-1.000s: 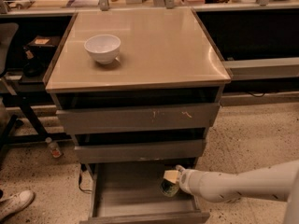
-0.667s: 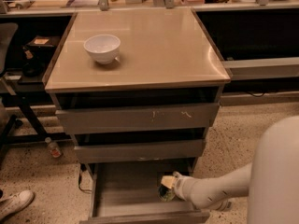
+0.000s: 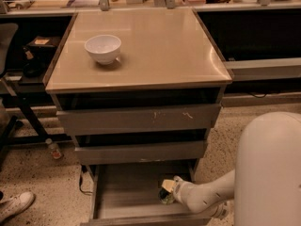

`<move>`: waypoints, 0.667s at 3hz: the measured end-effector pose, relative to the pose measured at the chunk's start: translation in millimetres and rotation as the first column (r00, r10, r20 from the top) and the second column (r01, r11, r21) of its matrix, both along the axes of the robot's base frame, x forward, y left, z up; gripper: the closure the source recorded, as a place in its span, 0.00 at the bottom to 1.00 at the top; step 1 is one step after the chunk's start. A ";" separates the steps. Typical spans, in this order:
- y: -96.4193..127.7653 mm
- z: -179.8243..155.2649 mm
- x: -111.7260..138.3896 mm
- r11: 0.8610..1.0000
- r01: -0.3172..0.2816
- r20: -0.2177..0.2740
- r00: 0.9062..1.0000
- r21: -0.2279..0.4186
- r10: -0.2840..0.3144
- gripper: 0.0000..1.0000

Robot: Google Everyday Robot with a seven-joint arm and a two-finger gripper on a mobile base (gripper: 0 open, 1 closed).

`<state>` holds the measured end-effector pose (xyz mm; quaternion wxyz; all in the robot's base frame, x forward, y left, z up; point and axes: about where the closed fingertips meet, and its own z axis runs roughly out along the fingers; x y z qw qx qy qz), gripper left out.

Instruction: Place green can into bottom drawer

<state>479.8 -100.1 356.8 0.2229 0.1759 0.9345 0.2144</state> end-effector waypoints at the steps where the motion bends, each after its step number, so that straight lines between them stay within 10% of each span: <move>1: 9.8 -28.8 -3.5 0.999 0.011 -0.046 0.999 0.039 -0.009 1.00; 2: 23.5 -63.4 -2.8 0.995 0.030 -0.093 0.995 0.098 -0.021 1.00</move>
Offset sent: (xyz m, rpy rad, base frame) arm -0.0009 0.0384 -0.1039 0.1715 0.1444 -0.0485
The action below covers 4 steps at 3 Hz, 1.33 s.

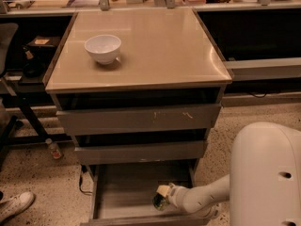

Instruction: Place green can into bottom drawer

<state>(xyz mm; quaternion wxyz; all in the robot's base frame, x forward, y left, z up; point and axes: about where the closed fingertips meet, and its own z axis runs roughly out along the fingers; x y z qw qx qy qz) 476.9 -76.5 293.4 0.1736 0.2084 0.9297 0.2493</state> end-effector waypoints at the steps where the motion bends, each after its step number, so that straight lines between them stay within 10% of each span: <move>1: 10.4 -22.8 6.4 0.999 0.001 -0.029 1.000 0.041 0.000 1.00; 4: 58.1 -81.8 21.8 0.986 -0.023 -0.109 0.993 0.167 0.041 1.00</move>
Offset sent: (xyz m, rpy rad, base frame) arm 0.0195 0.0433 -0.0672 0.1518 0.0972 0.0102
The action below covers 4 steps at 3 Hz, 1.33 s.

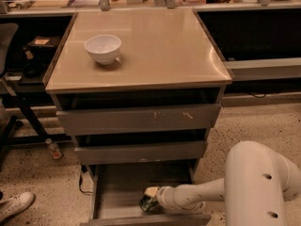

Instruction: Place green can into bottom drawer

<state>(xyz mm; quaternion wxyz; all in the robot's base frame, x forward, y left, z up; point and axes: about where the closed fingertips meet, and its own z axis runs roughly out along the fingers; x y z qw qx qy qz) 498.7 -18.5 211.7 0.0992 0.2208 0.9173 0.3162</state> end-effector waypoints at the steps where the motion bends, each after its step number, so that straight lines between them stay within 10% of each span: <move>1: 8.5 -15.5 7.7 1.000 -0.011 -0.019 1.000 0.016 0.011 1.00; 4: 18.8 -61.8 15.2 0.999 0.000 -0.076 0.997 0.050 0.004 1.00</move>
Offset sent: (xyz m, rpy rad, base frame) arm 0.0207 0.0174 -0.0382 0.0516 0.0371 0.0149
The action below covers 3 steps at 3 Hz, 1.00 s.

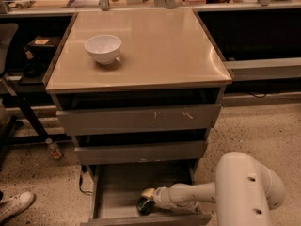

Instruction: Place green can into bottom drawer

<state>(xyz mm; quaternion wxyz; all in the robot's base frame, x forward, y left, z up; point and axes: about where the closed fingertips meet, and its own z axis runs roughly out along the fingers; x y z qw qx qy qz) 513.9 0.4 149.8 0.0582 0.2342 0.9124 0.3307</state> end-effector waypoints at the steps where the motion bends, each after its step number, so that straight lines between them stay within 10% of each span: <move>1: -1.3 -12.1 -2.6 1.000 0.002 -0.024 1.000 0.000 -0.002 1.00; 3: -1.3 -12.2 -2.6 1.000 0.002 -0.024 1.000 0.000 -0.002 0.58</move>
Offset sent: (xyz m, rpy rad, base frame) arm -0.0022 -0.0012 -0.0104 -0.0002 0.0208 -0.0015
